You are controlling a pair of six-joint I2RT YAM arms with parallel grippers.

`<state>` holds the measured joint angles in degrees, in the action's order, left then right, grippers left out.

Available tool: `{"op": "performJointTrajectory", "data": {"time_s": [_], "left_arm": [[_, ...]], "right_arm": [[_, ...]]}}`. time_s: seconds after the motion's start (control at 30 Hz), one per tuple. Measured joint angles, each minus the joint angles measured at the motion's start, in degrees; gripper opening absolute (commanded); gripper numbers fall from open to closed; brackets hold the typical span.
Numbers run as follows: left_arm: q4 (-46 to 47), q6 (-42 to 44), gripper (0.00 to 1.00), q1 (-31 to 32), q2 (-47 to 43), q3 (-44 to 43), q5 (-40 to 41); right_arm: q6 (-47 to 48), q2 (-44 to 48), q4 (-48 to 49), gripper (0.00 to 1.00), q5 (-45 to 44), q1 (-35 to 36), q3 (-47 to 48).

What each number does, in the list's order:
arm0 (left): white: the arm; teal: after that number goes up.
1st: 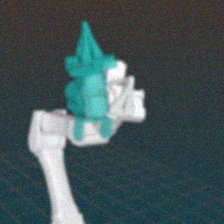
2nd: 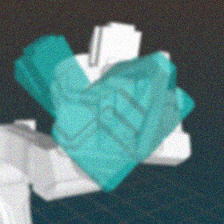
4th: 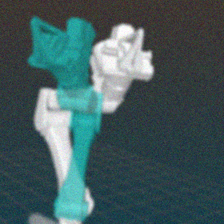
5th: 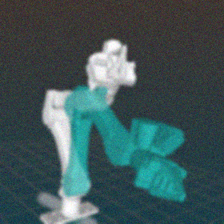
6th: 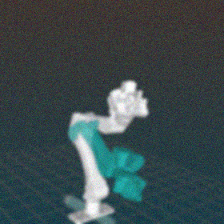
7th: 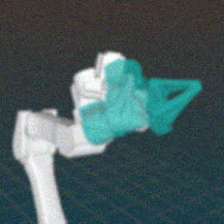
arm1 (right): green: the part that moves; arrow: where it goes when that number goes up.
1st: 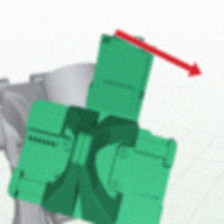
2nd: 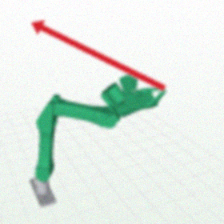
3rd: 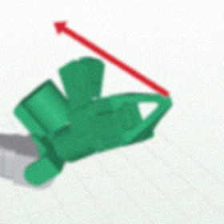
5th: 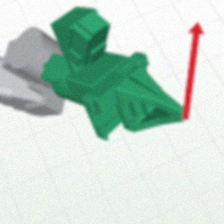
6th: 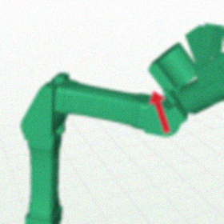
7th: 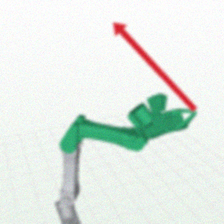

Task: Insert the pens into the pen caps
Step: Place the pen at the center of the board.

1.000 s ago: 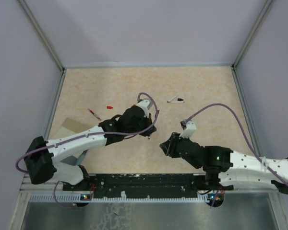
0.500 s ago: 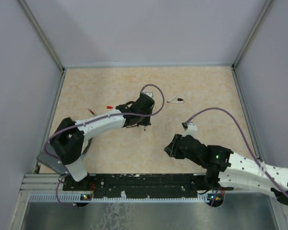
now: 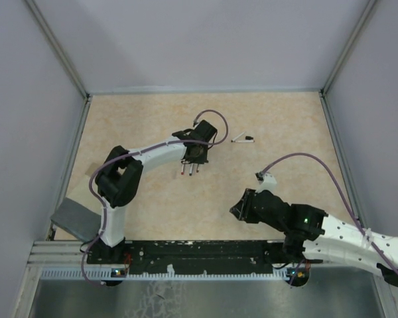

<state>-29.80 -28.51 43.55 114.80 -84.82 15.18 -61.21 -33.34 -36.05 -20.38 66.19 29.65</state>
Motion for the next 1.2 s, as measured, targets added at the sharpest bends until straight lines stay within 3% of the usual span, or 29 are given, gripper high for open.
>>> {"op": "performJointTrajectory", "data": {"time_s": [0.23, 0.53, 0.8, 1.2], "left_arm": [[-1.2, -0.2, 0.10, -0.6, 3.5, -1.2, 0.5], [-1.1, -0.4, 0.37, -0.6, 4.4, -2.1, 0.7], [-1.1, -0.1, 0.39, -0.7, 3.1, -1.1, -0.3], [3.4, 4.5, 0.41, -1.9, -22.4, 7.3, 0.9]], "right_arm": [[0.0, 0.0, -0.6, 0.33, 0.5, 0.0, -0.4], [0.0, 0.2, -0.9, 0.33, 0.7, 0.0, -0.4], [0.3, -1.0, -1.0, 0.33, 0.6, 0.0, -0.4], [4.3, -5.9, -0.9, 0.33, 0.5, 0.0, 1.3]]}}
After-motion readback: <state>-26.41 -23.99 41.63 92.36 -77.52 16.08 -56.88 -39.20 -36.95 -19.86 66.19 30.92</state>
